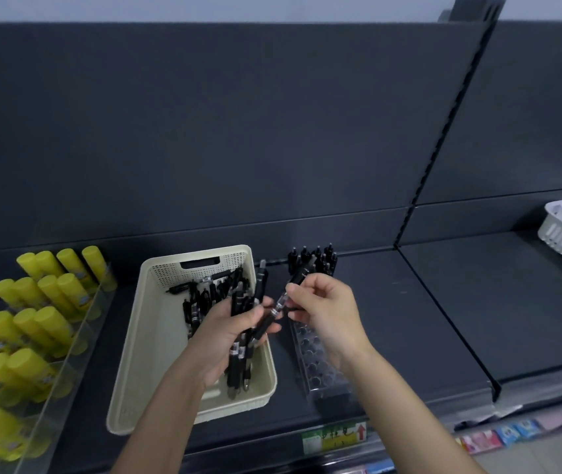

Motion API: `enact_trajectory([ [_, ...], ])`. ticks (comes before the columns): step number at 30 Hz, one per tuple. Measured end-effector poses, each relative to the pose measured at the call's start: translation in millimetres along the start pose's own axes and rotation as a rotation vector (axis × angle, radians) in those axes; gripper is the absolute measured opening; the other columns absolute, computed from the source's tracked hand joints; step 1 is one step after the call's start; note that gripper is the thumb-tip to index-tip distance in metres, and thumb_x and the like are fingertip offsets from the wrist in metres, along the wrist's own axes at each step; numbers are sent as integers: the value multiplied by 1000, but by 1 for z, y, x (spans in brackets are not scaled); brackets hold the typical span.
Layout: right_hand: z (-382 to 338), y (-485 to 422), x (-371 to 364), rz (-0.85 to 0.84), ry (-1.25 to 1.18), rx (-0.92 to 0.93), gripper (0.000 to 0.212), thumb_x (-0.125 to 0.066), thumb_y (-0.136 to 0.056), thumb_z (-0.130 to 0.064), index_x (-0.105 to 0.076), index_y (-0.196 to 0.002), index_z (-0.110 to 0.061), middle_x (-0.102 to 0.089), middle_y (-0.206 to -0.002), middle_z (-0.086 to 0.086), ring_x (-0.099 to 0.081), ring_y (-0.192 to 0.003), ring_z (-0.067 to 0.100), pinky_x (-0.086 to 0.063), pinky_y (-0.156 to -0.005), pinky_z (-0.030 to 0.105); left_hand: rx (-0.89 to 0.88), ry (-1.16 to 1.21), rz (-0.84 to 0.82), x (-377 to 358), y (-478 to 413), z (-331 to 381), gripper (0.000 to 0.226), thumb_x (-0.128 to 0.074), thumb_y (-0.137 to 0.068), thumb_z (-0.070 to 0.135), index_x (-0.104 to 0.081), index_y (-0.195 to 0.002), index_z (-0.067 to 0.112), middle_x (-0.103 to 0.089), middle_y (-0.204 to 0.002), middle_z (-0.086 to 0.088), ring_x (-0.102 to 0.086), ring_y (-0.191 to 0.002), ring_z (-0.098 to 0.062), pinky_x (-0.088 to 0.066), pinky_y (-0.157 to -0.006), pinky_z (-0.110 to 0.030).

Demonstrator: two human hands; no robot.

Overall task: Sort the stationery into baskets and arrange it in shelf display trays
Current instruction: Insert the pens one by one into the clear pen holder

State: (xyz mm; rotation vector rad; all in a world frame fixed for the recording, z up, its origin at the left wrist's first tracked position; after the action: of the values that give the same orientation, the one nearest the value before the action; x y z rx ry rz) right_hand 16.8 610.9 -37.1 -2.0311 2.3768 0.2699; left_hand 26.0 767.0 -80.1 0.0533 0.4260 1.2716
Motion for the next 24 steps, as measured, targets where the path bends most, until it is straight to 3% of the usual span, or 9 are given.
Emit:
enact_trajectory([
  [4, -17, -4, 28, 132, 61, 85, 20, -66, -85, -6, -55, -68, -3, -58, -66, 11, -61, -60, 12, -53, -59, 27, -14, 19, 92, 10, -2, -1, 17, -59, -93, 11, -67, -108, 11, -73, -89, -7, -67, -73, -15, -53, -62, -25],
  [8, -32, -8, 60, 315, 343, 187, 23, -64, -83, -12, -53, -67, -1, -61, -63, 16, -60, -58, 23, -51, -63, 38, -32, 13, 118, 9, -3, -1, 20, -57, -91, 2, -68, -106, 10, -69, -82, -2, -61, -67, -11, -50, -59, -25],
  [10, -37, -9, 70, 384, 495, 234, 20, -63, -84, -16, -55, -68, -7, -63, -63, 7, -60, -63, 25, -48, -62, 30, -53, 41, 128, 10, -5, 1, 29, -53, -87, -7, -68, -105, 9, -65, -79, 1, -59, -67, -11, -51, -60, -24],
  [12, -41, -9, 74, 421, 596, 281, 15, -61, -87, -17, -57, -72, -16, -61, -65, -7, -57, -63, 12, -39, -56, 9, -63, 53, 137, 12, -5, 2, 33, -52, -86, -10, -67, -106, 10, -62, -77, 3, -59, -67, -10, -53, -63, -24],
  [14, -43, -10, 74, 431, 645, 323, 10, -60, -88, -15, -60, -78, -16, -61, -70, -7, -56, -66, 8, -36, -57, 8, -71, 60, 135, 12, -4, 2, 31, -53, -88, -10, -67, -107, 9, -63, -77, 3, -61, -67, -10, -55, -65, -23],
  [19, -35, -19, 67, 385, 750, 347, 12, -58, -89, -12, -61, -81, -4, -63, -76, 8, -57, -72, 23, -45, -66, 31, -108, 41, 149, 12, -2, 4, 19, -55, -92, -5, -64, -105, 5, -72, -94, -7, -69, -80, -15, -55, -69, -23],
  [21, -29, -22, 64, 354, 800, 340, 16, -58, -90, -12, -57, -77, -2, -60, -74, 9, -55, -69, 23, -44, -61, 30, -119, 34, 154, 11, -1, 5, 21, -54, -93, -4, -63, -107, 8, -74, -99, -9, -71, -85, -17, -55, -70, -22],
  [24, -17, -24, 60, 307, 895, 332, 22, -59, -90, -10, -49, -71, -6, -55, -70, 5, -47, -62, 16, -32, -50, 17, -122, 30, 154, 10, 0, 6, 21, -53, -93, -4, -61, -108, 8, -74, -101, -10, -71, -86, -18, -55, -70, -22],
])
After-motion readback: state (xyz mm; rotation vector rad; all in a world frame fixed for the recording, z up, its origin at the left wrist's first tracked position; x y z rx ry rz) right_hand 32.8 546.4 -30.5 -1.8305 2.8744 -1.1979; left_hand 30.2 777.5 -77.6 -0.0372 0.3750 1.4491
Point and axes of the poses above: each hand's wrist, its own y-axis away from the middle knuckle, its own x-axis out of the back of the hand, z = x × y, the point moved 7 cm from there along -y, towards the middle knuckle
